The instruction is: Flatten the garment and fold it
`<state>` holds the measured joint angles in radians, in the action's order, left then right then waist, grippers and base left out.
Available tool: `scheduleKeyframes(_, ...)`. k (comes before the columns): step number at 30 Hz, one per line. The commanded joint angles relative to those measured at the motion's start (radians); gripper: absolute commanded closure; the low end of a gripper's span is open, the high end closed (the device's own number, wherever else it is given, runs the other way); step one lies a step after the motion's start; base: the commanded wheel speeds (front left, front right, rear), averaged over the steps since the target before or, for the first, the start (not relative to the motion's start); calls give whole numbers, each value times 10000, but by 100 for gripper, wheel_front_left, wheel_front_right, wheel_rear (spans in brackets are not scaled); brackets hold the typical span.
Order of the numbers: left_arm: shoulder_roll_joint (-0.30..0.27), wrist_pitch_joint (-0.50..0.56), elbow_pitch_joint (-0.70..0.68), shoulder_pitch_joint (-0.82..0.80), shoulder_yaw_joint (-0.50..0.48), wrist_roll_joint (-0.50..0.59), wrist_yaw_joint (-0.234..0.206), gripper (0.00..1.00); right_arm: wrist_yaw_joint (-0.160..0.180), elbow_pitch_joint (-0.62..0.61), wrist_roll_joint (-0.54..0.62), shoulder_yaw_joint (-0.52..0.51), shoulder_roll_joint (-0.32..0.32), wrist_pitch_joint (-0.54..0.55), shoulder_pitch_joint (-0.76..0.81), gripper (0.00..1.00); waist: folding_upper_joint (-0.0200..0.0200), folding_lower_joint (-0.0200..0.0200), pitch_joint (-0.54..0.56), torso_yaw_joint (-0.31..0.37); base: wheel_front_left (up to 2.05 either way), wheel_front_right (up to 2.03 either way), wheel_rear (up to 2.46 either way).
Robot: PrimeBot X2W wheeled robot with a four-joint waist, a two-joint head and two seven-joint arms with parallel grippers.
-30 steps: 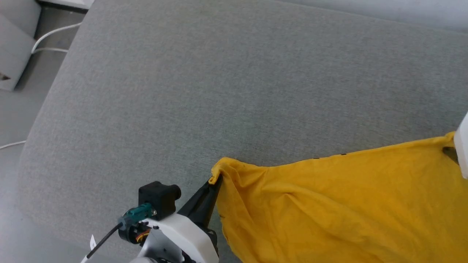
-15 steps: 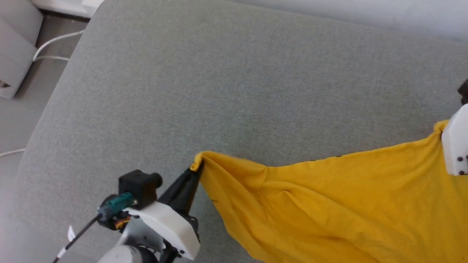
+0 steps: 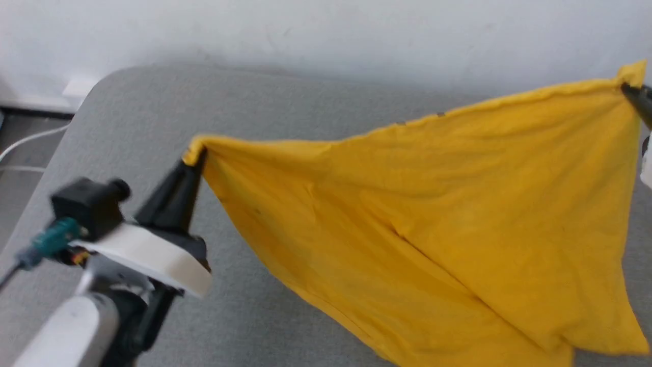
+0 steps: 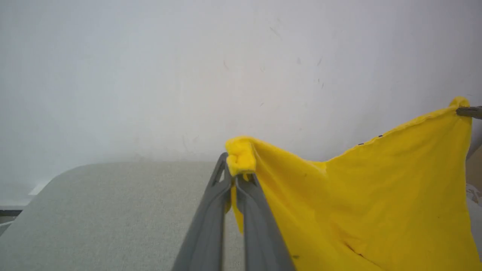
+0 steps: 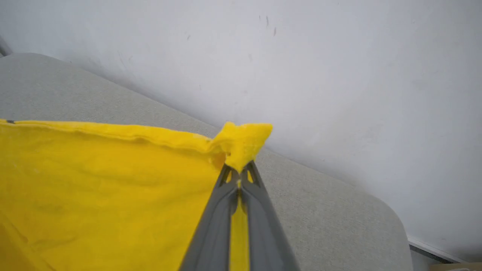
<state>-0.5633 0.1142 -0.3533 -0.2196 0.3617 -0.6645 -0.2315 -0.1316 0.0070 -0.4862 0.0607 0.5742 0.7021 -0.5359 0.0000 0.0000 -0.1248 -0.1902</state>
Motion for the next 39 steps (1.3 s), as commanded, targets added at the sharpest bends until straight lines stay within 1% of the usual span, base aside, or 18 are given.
scheduleKeyframes(1,-51,-14,-91,-219,-97,86,-69,100,9,-82,-68,-45,-9,-77,-152,100,0,0,718,737,0,0,0)
scheduleKeyframes(8,-426,-51,-1044,-1603,-934,295,-187,100,9,-1257,-247,-229,57,-630,-662,100,0,0,960,1327,0,0,0)
scheduleKeyframes(12,-450,-138,-1329,-2450,-1383,265,-251,100,9,-1698,-274,-241,76,-916,-1044,100,0,0,1028,1615,0,0,0)
scheduleKeyframes(16,-607,-233,-1493,-3217,-1812,335,-270,100,9,-2072,-320,-260,84,-1070,-1414,100,0,0,1022,1876,0,0,0)
scheduleKeyframes(22,-672,-493,-1745,-4331,-2419,370,-374,100,9,-2602,-271,-409,201,-1178,-2038,100,0,0,686,2134,0,0,0)
scheduleKeyframes(25,-755,-457,-1741,-5013,-2553,360,-324,100,9,-2726,-285,-578,249,-1149,-2415,100,0,0,379,2209,0,0,0)
scheduleKeyframes(29,-974,-261,-1352,-6159,-2629,415,-199,100,9,-2536,-411,-910,134,-1092,-3071,100,0,0,-338,2287,0,0,0)
scheduleKeyframes(33,-1073,-105,-449,-7547,-2335,511,161,100,9,-2065,-415,-898,376,-1579,-3925,100,0,0,-1258,2325,0,0,0)
scheduleKeyframes(39,-1075,-132,1392,-9791,-1850,744,856,100,9,-917,-301,-150,720,-2780,-5555,100,0,0,-2839,2385,0,0,0)
